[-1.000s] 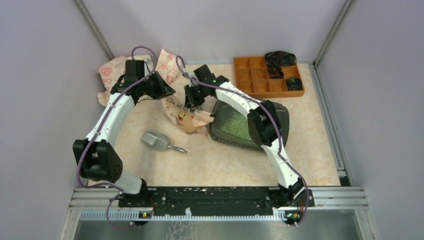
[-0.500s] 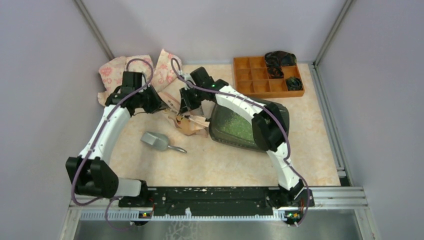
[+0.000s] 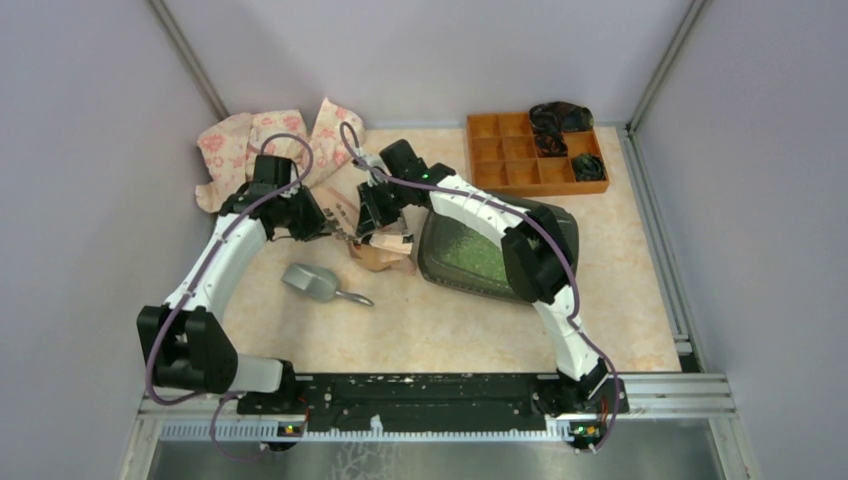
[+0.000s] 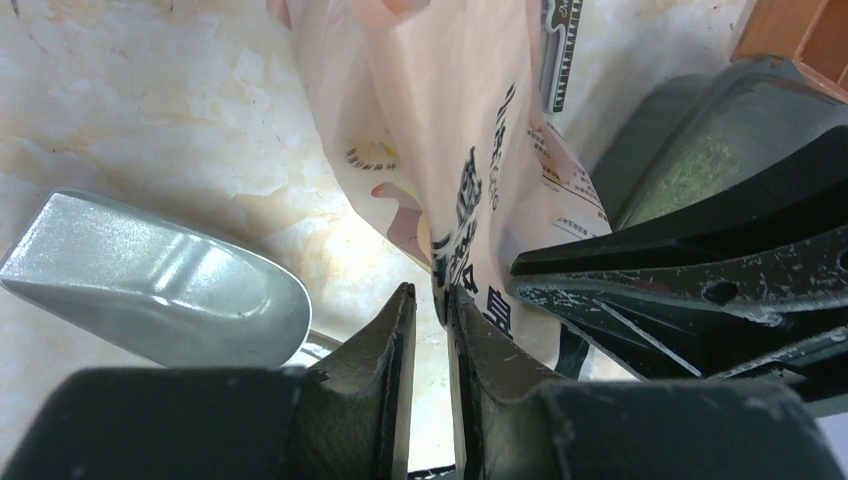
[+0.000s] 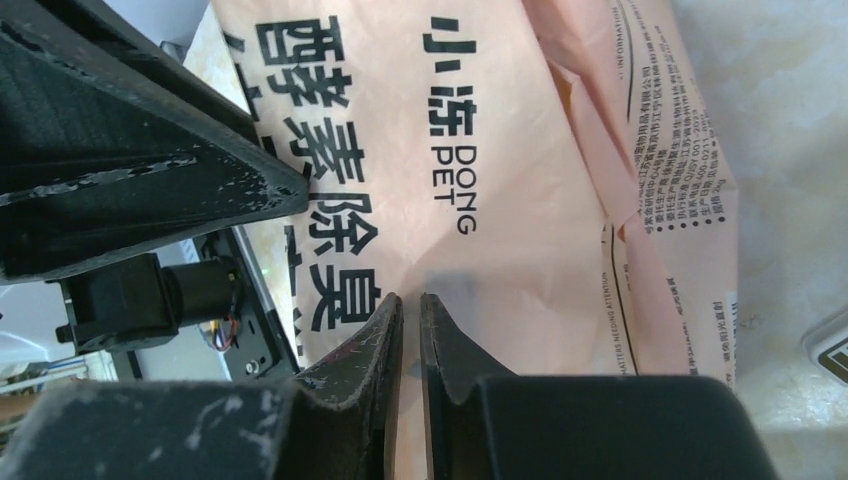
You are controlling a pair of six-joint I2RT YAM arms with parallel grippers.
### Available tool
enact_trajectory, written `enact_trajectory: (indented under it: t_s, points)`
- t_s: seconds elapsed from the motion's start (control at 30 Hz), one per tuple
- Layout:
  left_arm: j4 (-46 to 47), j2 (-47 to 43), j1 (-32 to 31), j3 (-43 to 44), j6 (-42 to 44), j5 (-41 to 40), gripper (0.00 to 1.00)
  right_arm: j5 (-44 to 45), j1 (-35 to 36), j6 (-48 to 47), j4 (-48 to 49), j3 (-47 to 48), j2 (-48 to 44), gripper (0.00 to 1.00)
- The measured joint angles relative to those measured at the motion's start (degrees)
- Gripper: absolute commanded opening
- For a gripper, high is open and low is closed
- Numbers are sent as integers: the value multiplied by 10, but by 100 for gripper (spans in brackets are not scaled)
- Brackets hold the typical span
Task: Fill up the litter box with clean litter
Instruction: Open the cat litter bag at the center of the board.
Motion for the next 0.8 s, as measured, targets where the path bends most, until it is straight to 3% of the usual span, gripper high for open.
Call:
enact_trajectory:
  t_s: [0.13,0.33,0.47,0.67,0.8]
  points:
    - [5,4,0,-6,0,-2,23,-11,0,0,0,0,0,15]
    - [8,4,0,-22,1,-7,23,-24,-1,1,1,0,0,42]
    - [10,4,0,-29,1,-11,23,-40,-10,10,2,0,0,50]
    - [10,4,0,-33,1,-17,23,-85,-49,23,8,12,1,55]
    - [10,2,0,-34,1,-20,23,-113,-71,26,8,72,19,56]
